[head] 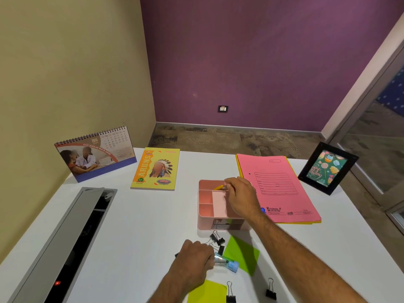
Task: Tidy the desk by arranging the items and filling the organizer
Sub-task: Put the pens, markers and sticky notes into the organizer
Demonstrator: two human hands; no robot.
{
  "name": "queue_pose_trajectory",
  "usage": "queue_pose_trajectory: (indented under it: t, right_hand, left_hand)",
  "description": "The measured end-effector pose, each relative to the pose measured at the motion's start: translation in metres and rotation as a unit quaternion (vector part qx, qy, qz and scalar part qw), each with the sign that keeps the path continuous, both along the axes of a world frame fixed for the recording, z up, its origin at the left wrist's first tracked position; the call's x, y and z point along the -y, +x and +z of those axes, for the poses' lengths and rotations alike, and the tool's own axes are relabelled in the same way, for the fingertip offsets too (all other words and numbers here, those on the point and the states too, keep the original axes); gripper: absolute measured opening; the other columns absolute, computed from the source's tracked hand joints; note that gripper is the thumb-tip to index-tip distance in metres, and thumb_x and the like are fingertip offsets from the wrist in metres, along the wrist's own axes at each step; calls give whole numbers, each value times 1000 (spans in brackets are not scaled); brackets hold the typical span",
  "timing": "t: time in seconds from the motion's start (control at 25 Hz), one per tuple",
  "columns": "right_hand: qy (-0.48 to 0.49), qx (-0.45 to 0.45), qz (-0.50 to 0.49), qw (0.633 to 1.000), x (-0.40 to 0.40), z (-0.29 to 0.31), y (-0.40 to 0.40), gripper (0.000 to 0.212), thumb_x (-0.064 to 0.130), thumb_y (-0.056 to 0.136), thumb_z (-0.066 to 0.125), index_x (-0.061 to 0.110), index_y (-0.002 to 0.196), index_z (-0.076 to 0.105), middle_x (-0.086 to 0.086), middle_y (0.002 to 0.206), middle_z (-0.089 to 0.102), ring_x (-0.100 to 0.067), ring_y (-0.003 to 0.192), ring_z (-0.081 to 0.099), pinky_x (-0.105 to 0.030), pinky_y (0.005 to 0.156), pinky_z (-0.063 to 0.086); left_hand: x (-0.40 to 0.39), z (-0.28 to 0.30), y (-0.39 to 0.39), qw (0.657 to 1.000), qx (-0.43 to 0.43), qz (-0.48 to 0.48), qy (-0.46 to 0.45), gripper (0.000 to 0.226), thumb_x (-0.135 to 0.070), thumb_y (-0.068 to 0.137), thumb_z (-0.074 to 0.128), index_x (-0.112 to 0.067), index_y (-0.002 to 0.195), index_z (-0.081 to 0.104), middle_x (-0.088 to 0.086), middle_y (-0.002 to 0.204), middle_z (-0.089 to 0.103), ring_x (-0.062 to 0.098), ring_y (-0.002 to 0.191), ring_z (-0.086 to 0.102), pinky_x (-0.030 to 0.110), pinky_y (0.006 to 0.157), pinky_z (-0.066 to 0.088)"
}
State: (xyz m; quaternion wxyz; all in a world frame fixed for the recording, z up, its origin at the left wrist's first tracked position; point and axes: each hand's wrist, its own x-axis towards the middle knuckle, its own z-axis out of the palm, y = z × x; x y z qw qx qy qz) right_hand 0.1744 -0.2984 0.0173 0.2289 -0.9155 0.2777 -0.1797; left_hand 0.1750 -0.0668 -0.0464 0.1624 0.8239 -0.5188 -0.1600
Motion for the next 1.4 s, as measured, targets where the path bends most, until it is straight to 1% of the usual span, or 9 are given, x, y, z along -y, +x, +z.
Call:
queue_pose_trajectory:
  t: [0.12, 0.24, 0.48, 0.64, 0.8, 1.0, 1.12, 1.24, 1.4]
  right_hand:
    - [46, 50, 24, 997, -17, 9, -12, 22, 19, 93, 55, 20, 108, 70, 3, 102, 67, -11, 95, 55, -21, 75, 44]
    - [86, 55, 88, 991, -36, 8, -28, 28, 18, 83, 61, 22, 108, 71, 9, 95, 69, -6, 72, 59, -25, 70, 51]
    - [111, -75, 234, 963, -63, 5, -43, 61, 20, 72, 55, 33, 131, 54, 12, 83, 66, -4, 61, 57, -17, 62, 49]
    - [89, -68, 206, 972, -66, 3, -36, 53, 20, 76, 49, 36, 127, 56, 2, 80, 72, -8, 62, 56, -24, 64, 52]
    - [159, 26, 131, 978, -61, 10, -29, 19, 16, 85, 60, 28, 98, 66, 10, 80, 69, -6, 72, 64, -31, 71, 57]
    - [172, 81, 29, 981, -41, 24, -5, 14, 22, 94, 56, 15, 94, 68, 1, 86, 69, -17, 82, 68, -41, 76, 58]
    - [179, 82, -12, 980, -31, 32, 11, 11, 20, 94, 58, 15, 95, 67, -3, 90, 69, -20, 85, 68, -36, 76, 58]
    - [191, 79, -40, 977, -25, 30, 25, 11, 13, 91, 63, 14, 100, 69, -1, 92, 72, -16, 84, 70, -35, 78, 60]
    - [174, 32, -48, 983, -20, 21, 39, 19, 7, 89, 64, 13, 106, 69, -2, 105, 71, -18, 95, 67, -30, 85, 57]
  left_hand:
    - [4, 11, 10, 994, -45, 62, -75, 9, -35, 92, 46, -29, 91, 53, -10, 91, 60, 11, 81, 53, 33, 76, 45]
    - [11, 27, 25, 981, -104, 95, -135, 13, -34, 88, 59, -28, 90, 70, -13, 88, 66, 5, 80, 57, 27, 76, 49]
    - [22, 51, 49, 932, -186, 196, -240, 16, -21, 73, 80, -23, 73, 64, -7, 66, 66, 6, 61, 59, 18, 57, 47]
    - [27, 70, 51, 901, -243, 229, -276, 30, -30, 71, 84, -29, 89, 60, -3, 67, 69, 5, 58, 60, 18, 56, 48]
    - [17, 60, 60, 853, -260, 298, -342, 40, -61, 77, 63, -34, 106, 59, -4, 78, 71, 10, 75, 67, 25, 64, 52]
    - [-33, -9, 73, 956, -18, 261, -132, 59, -71, 88, 33, -31, 126, 54, -11, 117, 63, 17, 115, 56, 39, 99, 42]
    - [-62, -64, 74, 970, 75, 230, 8, 89, -73, 85, -8, -28, 147, 37, -4, 155, 36, 18, 149, 12, 50, 116, 4]
    - [-73, -86, 68, 963, 109, 239, 56, 66, -63, 97, 8, -29, 150, 29, -3, 163, 12, 14, 149, -12, 50, 115, -13]
    - [-71, -98, 67, 949, 167, 259, 60, 64, -61, 96, 28, -30, 149, 12, -7, 160, -15, 19, 147, -21, 57, 113, -9]
